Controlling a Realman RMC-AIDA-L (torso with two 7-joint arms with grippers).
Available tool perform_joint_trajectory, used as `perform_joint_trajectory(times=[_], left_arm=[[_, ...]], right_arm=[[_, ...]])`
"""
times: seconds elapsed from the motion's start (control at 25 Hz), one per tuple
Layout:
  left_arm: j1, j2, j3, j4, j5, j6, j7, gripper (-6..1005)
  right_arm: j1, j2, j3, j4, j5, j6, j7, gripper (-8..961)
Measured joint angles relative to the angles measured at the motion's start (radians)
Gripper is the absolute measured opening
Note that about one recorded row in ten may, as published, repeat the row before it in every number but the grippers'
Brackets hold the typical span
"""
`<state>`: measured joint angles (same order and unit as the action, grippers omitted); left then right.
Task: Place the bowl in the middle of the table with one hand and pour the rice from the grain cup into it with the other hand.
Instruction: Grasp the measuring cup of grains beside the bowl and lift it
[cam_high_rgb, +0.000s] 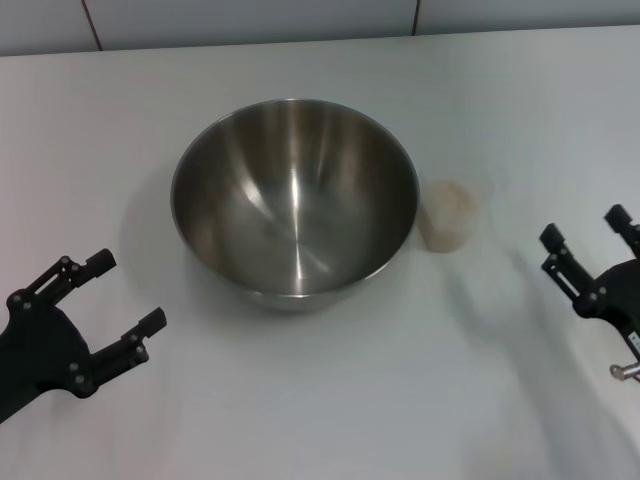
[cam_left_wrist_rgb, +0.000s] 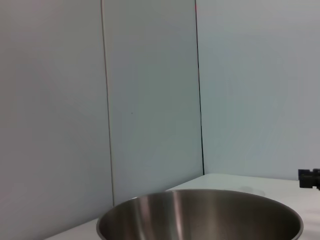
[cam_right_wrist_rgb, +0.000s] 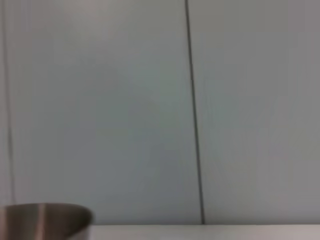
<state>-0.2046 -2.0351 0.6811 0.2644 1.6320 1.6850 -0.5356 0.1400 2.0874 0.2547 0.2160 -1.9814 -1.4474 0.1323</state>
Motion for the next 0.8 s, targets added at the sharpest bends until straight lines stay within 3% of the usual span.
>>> perform_joint_trajectory(times=[0.28,0.8], left_arm=[[-0.007,0.009,0.0,0.006,-0.004,-0.002,-0.016,831],[-0.007,0.003,-0.002,0.006,-0.006,-0.004,-0.016,831]], right_arm=[[0.032,0.0,0.021,0.007,0.017,0.079,-0.019,817],[0.073,-0.001,0.024,0.0,0.017,0.129,-0.02,817]])
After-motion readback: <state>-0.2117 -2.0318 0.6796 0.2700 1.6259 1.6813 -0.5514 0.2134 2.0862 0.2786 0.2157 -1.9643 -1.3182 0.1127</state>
